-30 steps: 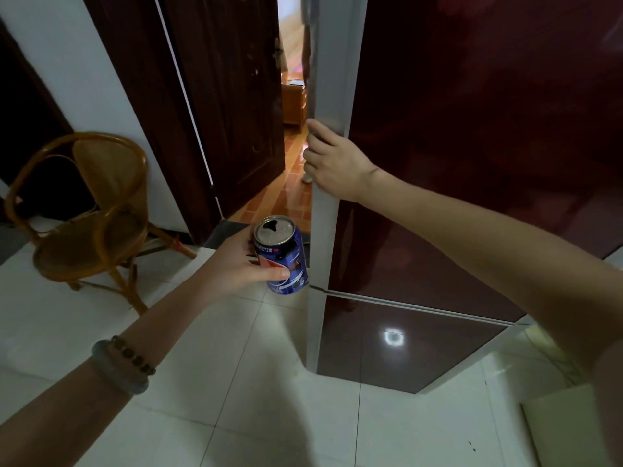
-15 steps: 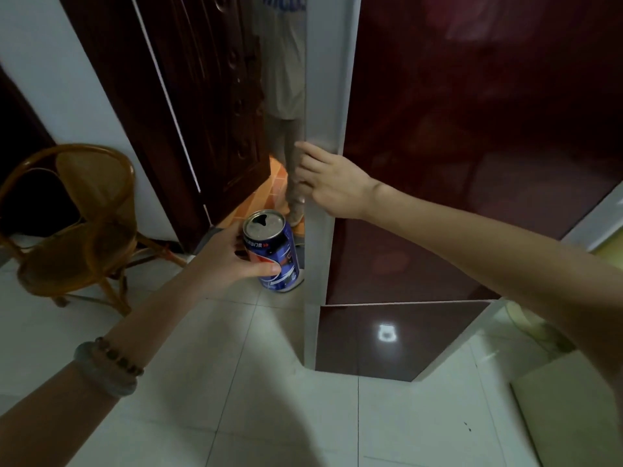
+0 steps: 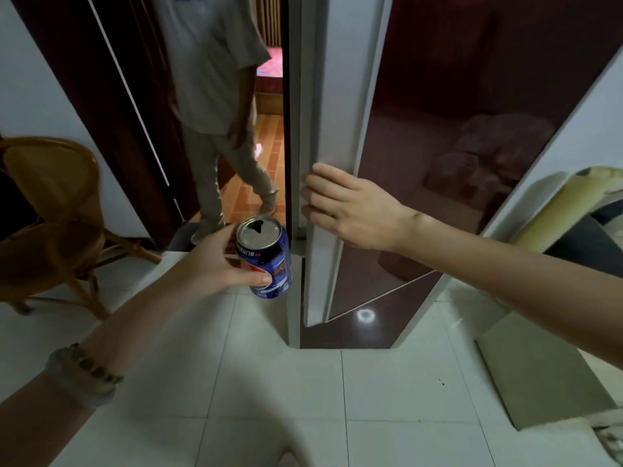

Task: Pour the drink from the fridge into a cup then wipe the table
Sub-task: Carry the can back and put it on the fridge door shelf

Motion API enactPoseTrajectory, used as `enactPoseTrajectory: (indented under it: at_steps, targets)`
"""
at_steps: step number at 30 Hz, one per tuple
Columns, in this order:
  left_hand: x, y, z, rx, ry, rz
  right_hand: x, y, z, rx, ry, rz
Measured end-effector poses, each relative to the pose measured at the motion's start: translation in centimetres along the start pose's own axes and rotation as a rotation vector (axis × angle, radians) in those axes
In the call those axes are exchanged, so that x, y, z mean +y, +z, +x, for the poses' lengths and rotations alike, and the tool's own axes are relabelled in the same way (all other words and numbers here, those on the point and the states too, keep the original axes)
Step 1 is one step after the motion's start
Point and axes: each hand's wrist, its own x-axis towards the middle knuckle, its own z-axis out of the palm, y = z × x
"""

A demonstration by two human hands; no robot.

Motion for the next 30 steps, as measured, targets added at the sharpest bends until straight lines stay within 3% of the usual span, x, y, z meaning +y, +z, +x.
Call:
enactPoseTrajectory:
  at_steps: [14, 22, 30]
  targets:
    - [4.1, 10.0, -7.9, -0.119, 0.013, -0.035, -6.4, -13.3, -12.1, -0.201, 0.161, 0.055]
    - [6.7, 17.2, -10.5, -0.164, 0.086, -0.008, -9.9, -19.9, -20.6, -0.295, 0.354, -0.068]
    - [9.4, 23.7, -10.4, -0.327, 0.174, 0.012, -12.6, -26.3, -29.4, -0.401, 0.605, -0.178]
